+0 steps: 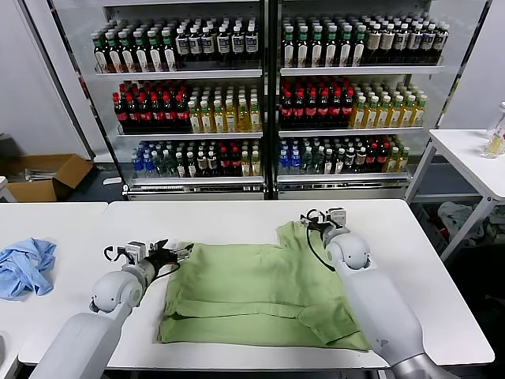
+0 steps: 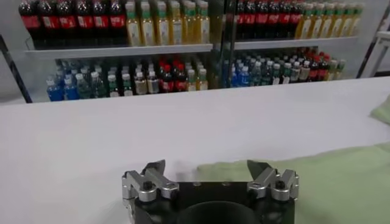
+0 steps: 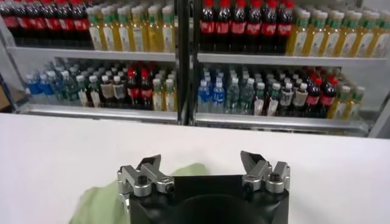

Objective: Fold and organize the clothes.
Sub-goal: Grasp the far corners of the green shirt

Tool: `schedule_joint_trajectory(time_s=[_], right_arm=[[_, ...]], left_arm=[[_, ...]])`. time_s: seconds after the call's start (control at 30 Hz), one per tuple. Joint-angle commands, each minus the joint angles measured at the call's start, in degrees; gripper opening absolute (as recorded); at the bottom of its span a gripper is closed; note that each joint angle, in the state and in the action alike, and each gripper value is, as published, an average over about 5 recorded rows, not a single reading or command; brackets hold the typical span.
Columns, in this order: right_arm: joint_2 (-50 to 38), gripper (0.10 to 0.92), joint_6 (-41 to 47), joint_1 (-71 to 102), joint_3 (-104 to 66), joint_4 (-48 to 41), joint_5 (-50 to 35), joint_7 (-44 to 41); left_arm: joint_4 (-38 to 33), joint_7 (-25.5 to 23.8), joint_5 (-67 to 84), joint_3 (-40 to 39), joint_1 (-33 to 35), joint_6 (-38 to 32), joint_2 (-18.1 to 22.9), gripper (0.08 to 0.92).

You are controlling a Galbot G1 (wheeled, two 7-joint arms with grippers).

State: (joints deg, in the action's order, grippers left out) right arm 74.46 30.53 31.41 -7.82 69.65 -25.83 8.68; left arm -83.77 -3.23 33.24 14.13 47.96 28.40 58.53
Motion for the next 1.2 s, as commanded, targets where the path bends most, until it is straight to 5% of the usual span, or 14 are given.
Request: schedule_joint_trajectory(time_s=[0.03,0.5,1.2], right_arm=[[2.14,0.823,-0.97,-1.86,0.79,-5.61,1.4,-0.4],[2.56,0.785,0.17,-2.41,0.58,-7.19,-1.74,-0.22],[2.66,0.161,-1.77,-2.52,0.64,-8.17,-1.02,-0.56]], left_arm=[[5.63,-1.48,-1.23,-2.09,-3.53,-0.78,0.14,0.823],[5.38,-4.42,-1.19,-1.85,-2.8,1.41,0.03,0.787],[2.01,-4.22,-1.05,-1.45,-0.47,2.6,0.47,0.187]])
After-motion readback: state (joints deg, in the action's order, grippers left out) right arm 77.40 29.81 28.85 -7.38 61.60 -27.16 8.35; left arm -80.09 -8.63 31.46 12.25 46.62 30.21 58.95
